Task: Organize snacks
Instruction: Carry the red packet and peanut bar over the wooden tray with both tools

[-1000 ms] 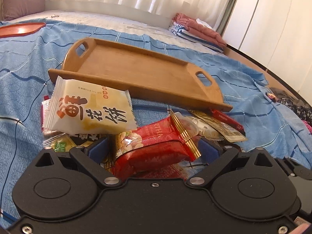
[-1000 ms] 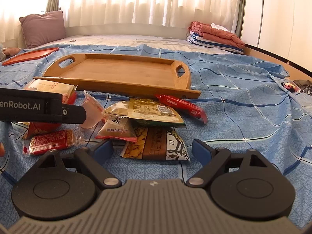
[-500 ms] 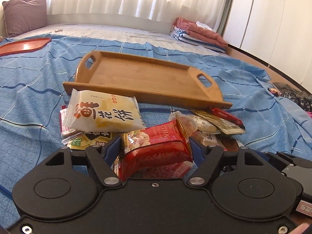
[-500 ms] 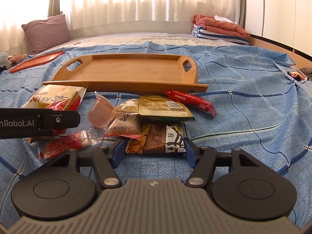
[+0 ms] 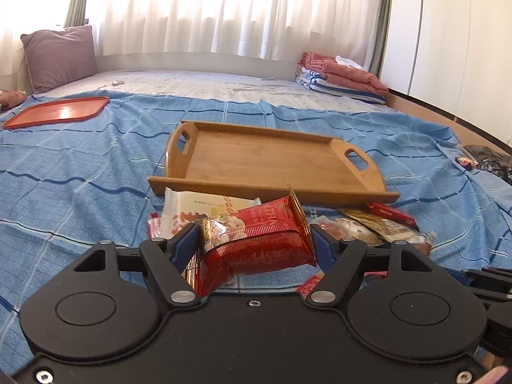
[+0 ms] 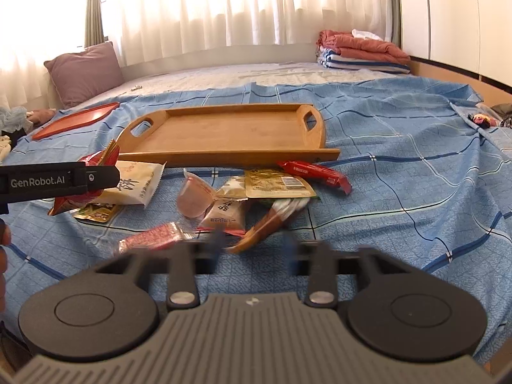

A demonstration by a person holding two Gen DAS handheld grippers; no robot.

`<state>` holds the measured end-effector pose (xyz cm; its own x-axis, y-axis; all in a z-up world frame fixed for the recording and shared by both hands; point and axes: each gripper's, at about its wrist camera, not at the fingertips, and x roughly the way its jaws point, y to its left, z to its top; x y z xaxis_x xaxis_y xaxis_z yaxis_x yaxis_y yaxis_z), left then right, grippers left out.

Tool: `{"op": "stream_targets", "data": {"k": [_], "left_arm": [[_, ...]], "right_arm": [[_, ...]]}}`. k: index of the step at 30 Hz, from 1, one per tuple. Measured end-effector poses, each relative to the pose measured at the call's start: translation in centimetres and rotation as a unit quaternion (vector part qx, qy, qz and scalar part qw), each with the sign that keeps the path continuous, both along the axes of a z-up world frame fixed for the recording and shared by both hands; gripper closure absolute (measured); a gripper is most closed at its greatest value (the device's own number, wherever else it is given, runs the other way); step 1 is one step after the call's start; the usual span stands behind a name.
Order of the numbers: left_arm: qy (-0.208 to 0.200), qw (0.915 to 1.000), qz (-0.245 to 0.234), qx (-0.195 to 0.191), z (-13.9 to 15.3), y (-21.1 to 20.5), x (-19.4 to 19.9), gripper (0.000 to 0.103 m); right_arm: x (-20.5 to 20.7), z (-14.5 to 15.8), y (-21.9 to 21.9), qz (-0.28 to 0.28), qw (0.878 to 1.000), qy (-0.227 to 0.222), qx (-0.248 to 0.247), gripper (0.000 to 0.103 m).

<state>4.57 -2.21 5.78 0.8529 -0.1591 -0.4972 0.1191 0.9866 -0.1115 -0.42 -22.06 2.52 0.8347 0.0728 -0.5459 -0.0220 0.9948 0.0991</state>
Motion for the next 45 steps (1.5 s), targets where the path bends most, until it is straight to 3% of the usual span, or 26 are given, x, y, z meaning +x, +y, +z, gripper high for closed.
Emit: {"op": "stream_targets", "data": {"k": [3, 5, 6, 7, 9, 16, 20, 27, 35, 39, 45], "left_arm": [[-0.006, 1.0, 0.005, 0.005, 0.6, 0.7, 0.2, 0.031], [-0.01, 0.9999, 0.01, 0.007, 0.9, 1.0, 0.2, 0.031], [-0.011, 0.9998, 0.011, 0.008, 1.0, 1.3, 0.2, 0.031], [-0.011, 0.9998, 0.012, 0.009, 1.0, 1.4, 0.2, 0.031], [-0.009, 0.9998, 0.013, 0.008, 0.9, 1.6, 0.1, 0.031], [0.004, 0.9998, 0.016, 0.007, 0.2, 1.7, 0.4, 0.031], [0.008, 0.9996, 0.02, 0.017, 0.1, 1.9, 0.4, 0.031], [0.02, 0.9991, 0.035, 0.013, -0.5, 2.5, 0.9, 0.031], [0.026, 0.9991, 0.029, 0.017, -0.8, 2.0, 1.3, 0.031], [0.025, 0.9992, 0.025, 0.021, -0.6, 1.7, 1.4, 0.031], [0.021, 0.9991, 0.027, 0.024, -0.3, 1.8, 1.4, 0.031]], "right_arm": [[0.1, 0.3, 0.1, -0.009, 1.0, -0.006, -0.012, 0.084], [0.4, 0.2, 0.2, -0.014, 1.0, -0.003, -0.024, 0.077], [0.5, 0.1, 0.2, -0.019, 0.999, -0.002, -0.027, 0.068], [0.6, -0.1, 0.2, -0.023, 0.999, -0.002, -0.028, 0.048], [0.8, -0.4, 0.2, -0.034, 0.999, 0.001, -0.034, 0.026], [2.8, -1.7, 1.4, -0.055, 0.993, 0.006, -0.106, 0.025], [3.1, -2.3, 1.7, 0.035, 0.986, -0.016, -0.161, 0.018], [4.6, -2.4, -2.0, 0.097, 0.991, 0.024, -0.089, 0.013], [3.7, -3.0, -1.8, 0.143, 0.984, 0.034, -0.103, 0.012], [3.5, -3.0, -1.4, 0.133, 0.986, 0.03, -0.098, 0.026], [2.0, -2.5, -0.4, 0.119, 0.988, 0.022, -0.1, 0.035]]}}
